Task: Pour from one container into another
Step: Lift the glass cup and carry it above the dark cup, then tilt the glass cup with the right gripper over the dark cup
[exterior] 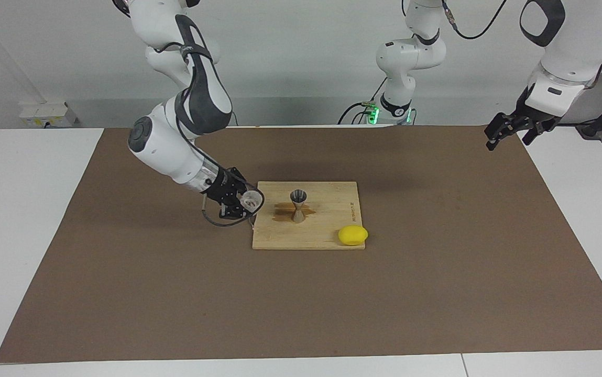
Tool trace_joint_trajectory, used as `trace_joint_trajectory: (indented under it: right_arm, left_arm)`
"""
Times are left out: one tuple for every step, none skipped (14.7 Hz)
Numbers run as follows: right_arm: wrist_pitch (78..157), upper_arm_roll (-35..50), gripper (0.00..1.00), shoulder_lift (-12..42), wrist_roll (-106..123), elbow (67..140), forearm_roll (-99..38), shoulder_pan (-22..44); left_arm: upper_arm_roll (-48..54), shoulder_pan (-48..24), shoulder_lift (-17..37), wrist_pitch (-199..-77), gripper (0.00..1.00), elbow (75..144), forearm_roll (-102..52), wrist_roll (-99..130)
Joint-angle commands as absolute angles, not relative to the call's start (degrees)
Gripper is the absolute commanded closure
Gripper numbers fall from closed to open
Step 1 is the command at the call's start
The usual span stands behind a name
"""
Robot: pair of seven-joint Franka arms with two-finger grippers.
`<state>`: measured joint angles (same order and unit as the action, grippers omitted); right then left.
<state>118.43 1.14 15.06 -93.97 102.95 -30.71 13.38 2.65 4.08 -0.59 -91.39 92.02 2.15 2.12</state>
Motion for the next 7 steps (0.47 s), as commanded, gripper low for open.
trace_joint_trajectory:
  right_arm:
    - [118.7,1.1,1.0,17.7,-97.6,98.4,-25.4,16.2]
    - [118.2,1.1,1.0,17.8,-98.1,97.7,-23.6,17.3]
    - [117.8,1.1,1.0,18.0,-98.7,96.8,-21.5,18.1]
    - [117.3,1.1,1.0,18.2,-99.0,96.2,-19.9,19.0]
    - [116.7,1.1,1.0,18.5,-99.1,95.4,-18.8,20.1]
    - [116.5,1.1,1.0,18.6,-99.7,94.8,-18.2,20.9]
    - [116.3,1.1,1.0,18.8,-100.8,94.3,-17.2,21.4]
  left_arm:
    - [1.6,2.5,-1.8,-92.5,0.0,93.6,3.1,2.9]
    - [1.6,2.3,-1.9,-92.3,0.0,93.6,3.1,2.9]
    - [1.6,2.3,-1.9,-92.1,0.0,93.6,3.1,2.9]
    - [1.7,2.2,-1.9,-91.8,0.0,93.6,3.1,2.8]
    - [1.7,1.9,-1.9,-91.8,0.0,93.6,3.1,2.8]
    - [1.7,1.8,-2.0,-91.7,0.0,93.5,3.1,2.8]
    - [1.8,1.9,-2.0,-91.4,0.0,93.4,3.0,2.7]
